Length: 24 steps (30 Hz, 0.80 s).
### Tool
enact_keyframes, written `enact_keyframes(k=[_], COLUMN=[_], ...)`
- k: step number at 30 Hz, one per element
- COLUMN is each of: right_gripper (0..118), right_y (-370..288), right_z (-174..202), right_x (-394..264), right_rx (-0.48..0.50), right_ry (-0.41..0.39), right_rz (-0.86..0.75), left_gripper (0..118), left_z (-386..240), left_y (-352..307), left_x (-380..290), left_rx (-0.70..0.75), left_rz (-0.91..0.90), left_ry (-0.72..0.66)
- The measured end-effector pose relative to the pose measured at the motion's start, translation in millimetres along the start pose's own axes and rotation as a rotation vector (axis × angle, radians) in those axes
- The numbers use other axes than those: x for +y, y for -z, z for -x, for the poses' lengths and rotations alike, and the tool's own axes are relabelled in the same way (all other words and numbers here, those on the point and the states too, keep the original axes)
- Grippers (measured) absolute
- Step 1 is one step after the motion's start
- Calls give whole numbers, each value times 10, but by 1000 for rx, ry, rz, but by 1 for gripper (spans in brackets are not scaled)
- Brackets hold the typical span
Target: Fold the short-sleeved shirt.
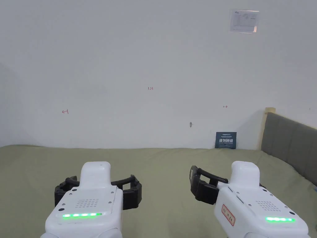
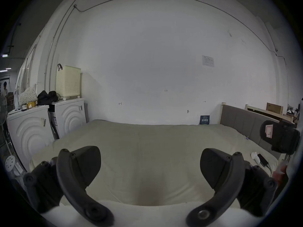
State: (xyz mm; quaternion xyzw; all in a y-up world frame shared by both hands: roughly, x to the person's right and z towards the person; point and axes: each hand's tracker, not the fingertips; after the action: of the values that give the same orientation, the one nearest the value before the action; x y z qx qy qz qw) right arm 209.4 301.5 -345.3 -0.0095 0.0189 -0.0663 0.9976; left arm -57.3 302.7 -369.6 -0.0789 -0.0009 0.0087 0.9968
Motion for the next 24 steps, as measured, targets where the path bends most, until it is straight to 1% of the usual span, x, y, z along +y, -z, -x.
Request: enact_keyframes(k=[2,4,8,10,12,14,16,18,20,24], right_gripper=[105,105,105,105,105,105,105,105,105,105], right_y=[30,-8,-13,45,88,128,139,129,129,130], right_z=[21,59,60,63,97,108,97,63,63,43], right_x=[26,27,71,97,97,95,91,106,110,158], right_rx=[-13,-74,-97,-154,-204,-197,-163,-133,-132,-116], right_ry=[-52,-76,-63,-59,-101,-121,-120,-89,-67,-63], right_rz=[19,-23,-23,44,81,102,124,133,130,134], left_gripper=[118,118,118,118,118,118,118,118,118,118], left_z=[-1,15,46,62,65,73,83,89,92,108], left_y=[-1,-10,-14,-20,-21,-23,-13,3,19,62], left_x=[12,24,45,48,48,45,51,46,49,30], left_rx=[-8,-20,-18,-21,-22,-23,-33,-34,-28,-32], left_rz=[2,-2,0,2,4,4,13,15,18,51], left_ry=[-3,-11,-24,-29,-32,-36,-41,-46,-46,-56])
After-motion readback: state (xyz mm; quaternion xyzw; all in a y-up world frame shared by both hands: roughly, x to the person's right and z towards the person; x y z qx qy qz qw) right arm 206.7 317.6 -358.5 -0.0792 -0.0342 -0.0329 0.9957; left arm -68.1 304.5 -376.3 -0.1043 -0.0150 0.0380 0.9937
